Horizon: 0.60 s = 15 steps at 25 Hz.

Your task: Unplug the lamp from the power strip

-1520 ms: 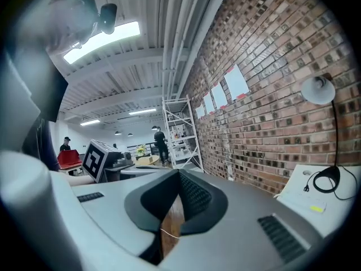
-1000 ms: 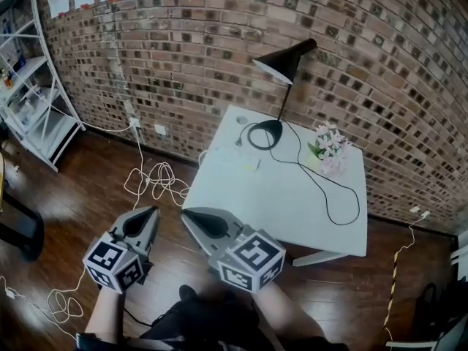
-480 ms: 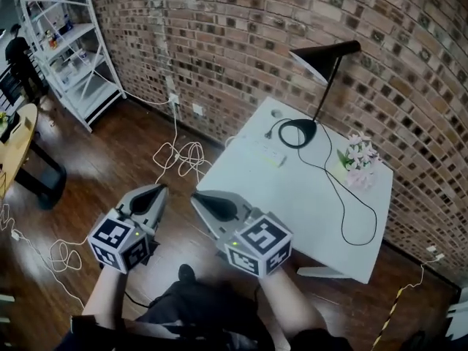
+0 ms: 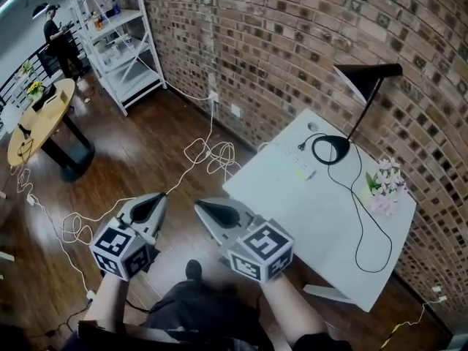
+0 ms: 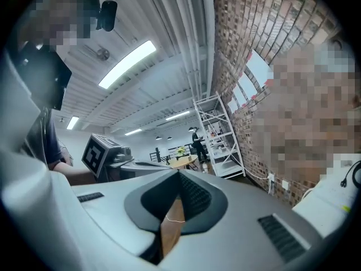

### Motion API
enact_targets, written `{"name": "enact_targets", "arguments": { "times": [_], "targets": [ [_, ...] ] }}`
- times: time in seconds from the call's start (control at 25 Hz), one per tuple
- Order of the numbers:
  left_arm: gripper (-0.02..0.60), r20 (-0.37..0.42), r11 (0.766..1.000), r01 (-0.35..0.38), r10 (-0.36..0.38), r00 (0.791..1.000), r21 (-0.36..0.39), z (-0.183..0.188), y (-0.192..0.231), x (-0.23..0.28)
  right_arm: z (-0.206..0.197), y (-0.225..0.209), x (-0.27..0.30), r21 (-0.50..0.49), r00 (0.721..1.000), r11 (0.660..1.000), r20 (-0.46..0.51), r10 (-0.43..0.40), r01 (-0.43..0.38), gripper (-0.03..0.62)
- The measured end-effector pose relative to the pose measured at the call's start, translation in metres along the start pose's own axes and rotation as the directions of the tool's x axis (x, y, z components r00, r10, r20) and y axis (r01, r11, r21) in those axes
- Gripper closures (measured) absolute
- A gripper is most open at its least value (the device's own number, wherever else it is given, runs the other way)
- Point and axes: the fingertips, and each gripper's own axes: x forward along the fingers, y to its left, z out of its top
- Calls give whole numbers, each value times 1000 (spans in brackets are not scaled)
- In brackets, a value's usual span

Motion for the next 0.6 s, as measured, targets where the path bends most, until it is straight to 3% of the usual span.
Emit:
{"name": "enact_targets", "arguments": {
  "times": [0.24, 0.6],
  "targets": [
    [586, 9, 998, -57, 57, 998, -18, -7, 18, -21, 3, 21, 17, -13, 998, 998, 7, 69, -69, 595],
    [586, 63, 997, -61, 63, 996, -38, -6, 61, -39, 10, 42, 60, -62, 995, 993, 12, 101, -101, 595]
  ]
}}
